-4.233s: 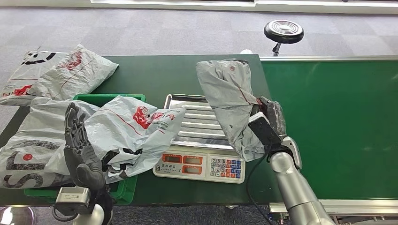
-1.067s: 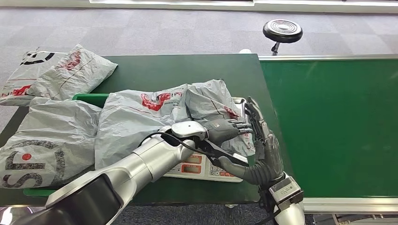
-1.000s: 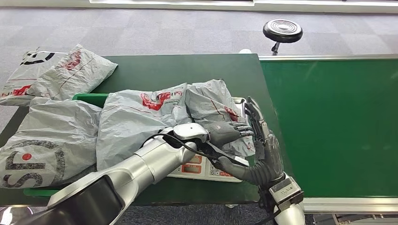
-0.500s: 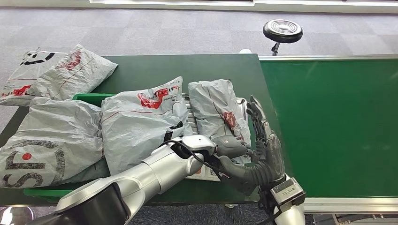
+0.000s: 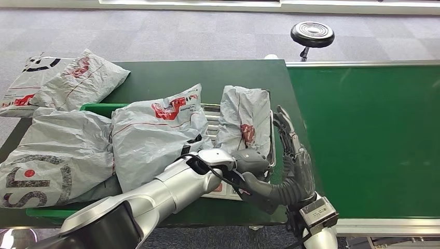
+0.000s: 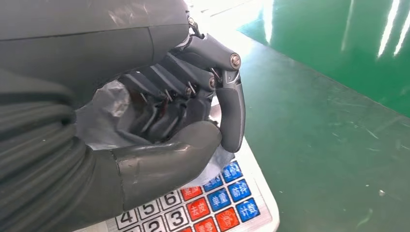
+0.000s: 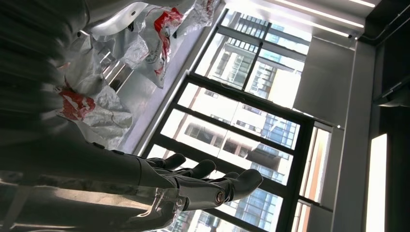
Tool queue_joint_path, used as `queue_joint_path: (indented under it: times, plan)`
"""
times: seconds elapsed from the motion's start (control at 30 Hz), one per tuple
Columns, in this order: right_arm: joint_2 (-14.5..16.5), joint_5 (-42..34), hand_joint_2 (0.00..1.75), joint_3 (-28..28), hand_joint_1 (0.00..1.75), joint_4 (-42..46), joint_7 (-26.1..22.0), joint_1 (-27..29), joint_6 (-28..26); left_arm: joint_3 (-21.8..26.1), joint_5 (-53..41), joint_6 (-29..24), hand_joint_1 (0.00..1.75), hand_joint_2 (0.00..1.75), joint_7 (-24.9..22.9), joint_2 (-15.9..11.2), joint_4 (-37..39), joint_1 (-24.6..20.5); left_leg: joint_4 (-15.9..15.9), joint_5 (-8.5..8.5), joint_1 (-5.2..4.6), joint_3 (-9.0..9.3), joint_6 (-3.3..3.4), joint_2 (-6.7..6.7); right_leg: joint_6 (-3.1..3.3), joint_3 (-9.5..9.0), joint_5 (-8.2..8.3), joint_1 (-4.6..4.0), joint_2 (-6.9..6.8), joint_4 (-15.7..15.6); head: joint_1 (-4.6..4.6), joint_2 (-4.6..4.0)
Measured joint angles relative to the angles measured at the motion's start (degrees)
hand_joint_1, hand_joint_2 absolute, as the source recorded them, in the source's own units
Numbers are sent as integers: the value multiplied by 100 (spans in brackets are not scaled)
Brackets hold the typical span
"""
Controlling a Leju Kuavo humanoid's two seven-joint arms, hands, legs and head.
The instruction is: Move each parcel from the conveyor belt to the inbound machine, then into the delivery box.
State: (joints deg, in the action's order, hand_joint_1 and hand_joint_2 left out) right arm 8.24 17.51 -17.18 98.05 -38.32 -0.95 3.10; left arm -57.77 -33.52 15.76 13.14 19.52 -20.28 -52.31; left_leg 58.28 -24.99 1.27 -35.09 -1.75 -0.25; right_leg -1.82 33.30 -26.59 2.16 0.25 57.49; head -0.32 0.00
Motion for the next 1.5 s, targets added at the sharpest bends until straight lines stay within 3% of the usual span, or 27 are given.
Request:
queue_joint_path:
  times: [0.33, 0.57, 0.7, 0.87, 0.97, 1.1, 1.17, 1.3, 1.5]
  plan:
    - [0, 0, 175, 0, 0, 0, -3, 0, -1, 0, 14, -76, 175, 175, -5, -61, 35, -39, 0, 0, 0, 0, 0, -1, 0, 0, 0, 0, 0, 0, 0, 0]
    - [0, 101, 175, 0, 0, 35, -38, 137, -58, 68, -8, -756, 175, 175, 9, -305, -4, -283, 0, 2, 1, 0, -2, 0, 0, 1, 0, -1, 0, 2, -1, 0]
    - [0, 198, 175, 12, 0, 161, -63, 362, -110, 218, -564, -1696, 175, 175, -316, -909, -188, -685, -2, 8, 4, -4, -10, 7, 1, 10, 1, -3, 6, 11, 0, 0]
    - [-3, 361, 175, 132, 0, 473, -70, 822, -186, 714, -1949, -2788, 175, 175, -942, -2140, -488, -1355, -10, 12, 8, -1, -18, 30, 9, 28, 0, -6, 29, 27, -1, 0]
    - [-6, 428, 175, 189, 0, 597, -109, 1063, -206, 1179, -2487, -3106, 175, 175, -1127, -2901, -724, -1560, -16, 13, 10, 3, -23, 41, 24, 35, -6, -8, 38, 33, 0, 0]
    - [-7, 511, 175, 219, 0, 672, -136, 1226, -217, 2261, -3085, -3092, 175, 175, -976, -3663, -1289, -1535, -17, 11, 11, 0, -27, 40, 33, 42, -13, -9, 34, 35, -2, 0]
    - [-7, 558, 175, 234, 0, 722, -97, 1279, -229, 2794, -3278, -2985, 175, 175, -882, -3881, -1593, -1447, -17, 9, 9, -2, -28, 39, 34, 42, -13, -8, 33, 34, -2, 0]
    - [-7, 604, 175, 245, 0, 806, -68, 1357, -266, 3587, -3612, -2877, 175, 175, -810, -4055, -2061, -1175, -15, 9, 9, -4, -28, 21, 33, 35, -17, -7, 12, 33, -2, 0]
    - [-7, 608, 175, 246, 0, 867, -61, 1396, -282, 4121, -3697, -2858, 175, 175, -784, -4127, -2385, -993, -15, 9, 8, -4, -28, 18, 33, 35, -16, -7, 11, 32, -2, 0]
